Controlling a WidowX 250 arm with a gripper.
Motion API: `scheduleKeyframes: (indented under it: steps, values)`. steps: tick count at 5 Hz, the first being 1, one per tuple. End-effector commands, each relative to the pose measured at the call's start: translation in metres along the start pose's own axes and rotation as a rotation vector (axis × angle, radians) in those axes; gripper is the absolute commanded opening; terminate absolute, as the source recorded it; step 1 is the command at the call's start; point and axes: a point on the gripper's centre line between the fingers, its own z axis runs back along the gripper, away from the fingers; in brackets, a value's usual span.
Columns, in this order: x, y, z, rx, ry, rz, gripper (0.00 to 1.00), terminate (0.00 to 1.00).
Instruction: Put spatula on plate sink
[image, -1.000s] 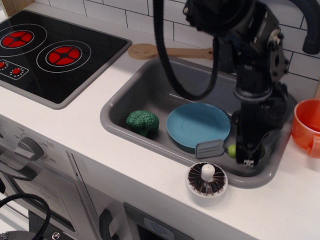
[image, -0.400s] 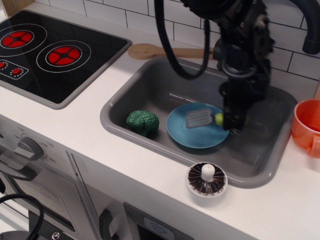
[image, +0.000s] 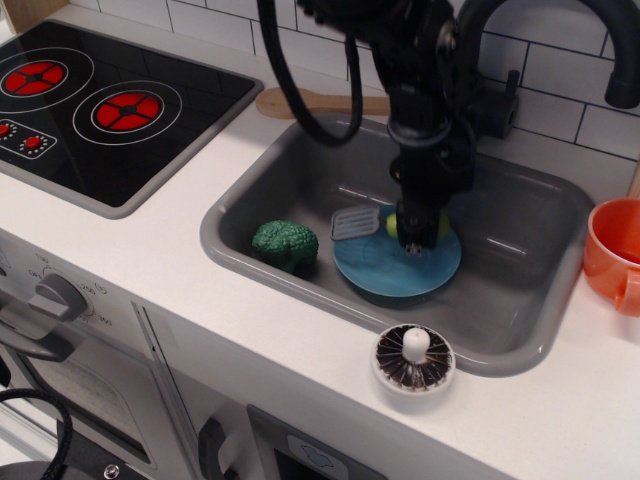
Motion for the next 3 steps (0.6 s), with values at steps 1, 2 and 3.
scheduleKeyframes:
  steps: [1, 2, 3]
  values:
    - [-0.0010, -0.0039, 0.0128, 0.019, -0.020, -0.002, 0.00, 0.00]
    - [0.0013, 0.0003, 0.0128, -0.022, -0.013, 0.054, 1.00, 0.00]
    - [0.0037, 0.0016, 0.0182, -0.024, -0.015, 0.069, 1.00, 0.00]
